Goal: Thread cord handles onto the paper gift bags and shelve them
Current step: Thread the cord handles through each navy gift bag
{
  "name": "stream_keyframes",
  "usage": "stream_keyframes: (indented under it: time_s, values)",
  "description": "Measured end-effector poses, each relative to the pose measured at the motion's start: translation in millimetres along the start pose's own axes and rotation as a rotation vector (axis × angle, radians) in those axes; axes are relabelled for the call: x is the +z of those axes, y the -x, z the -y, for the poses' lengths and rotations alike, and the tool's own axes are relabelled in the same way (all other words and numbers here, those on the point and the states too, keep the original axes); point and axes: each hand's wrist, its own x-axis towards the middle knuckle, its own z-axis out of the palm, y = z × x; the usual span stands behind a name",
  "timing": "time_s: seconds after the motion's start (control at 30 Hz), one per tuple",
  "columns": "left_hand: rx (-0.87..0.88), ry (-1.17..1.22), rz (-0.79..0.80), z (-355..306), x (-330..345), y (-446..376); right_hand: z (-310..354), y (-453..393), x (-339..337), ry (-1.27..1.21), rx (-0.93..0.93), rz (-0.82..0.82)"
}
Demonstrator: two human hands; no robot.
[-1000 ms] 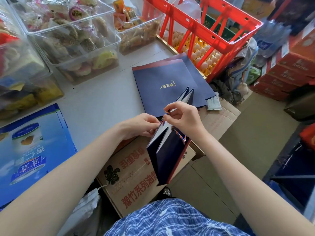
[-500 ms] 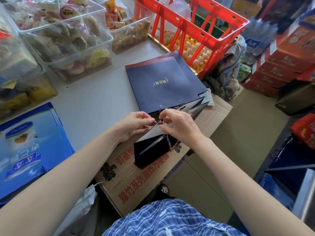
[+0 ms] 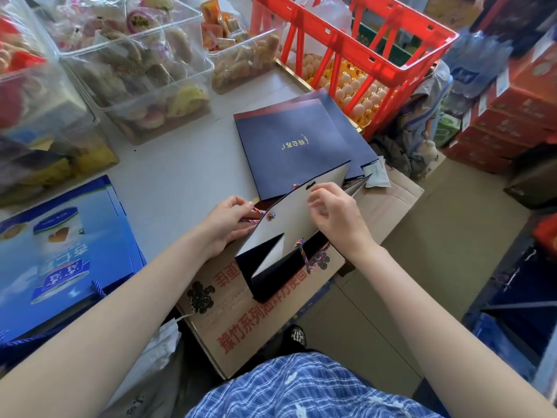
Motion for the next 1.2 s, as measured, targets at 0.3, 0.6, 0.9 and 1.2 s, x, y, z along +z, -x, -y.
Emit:
stream_keyframes:
  time_s: [0.3,0.6,0.9,1.2]
  values:
    - [-0.036,-0.271,0.092,-10,-11,10,9,-29,-10,0.205,0.331,0.214]
    - [0.249,-0.866,0.015,-30,28,-20,5,-24,-9,0.123,0.374,0.208]
    - [0.284,-1.064,0.043,-17,75,-43,-5,-22,-9,-0.008,0.407,0.172]
    - [0.366,-1.104,0.024,-25,58,-23,0,-28,-3,0.019,0.285,0.093]
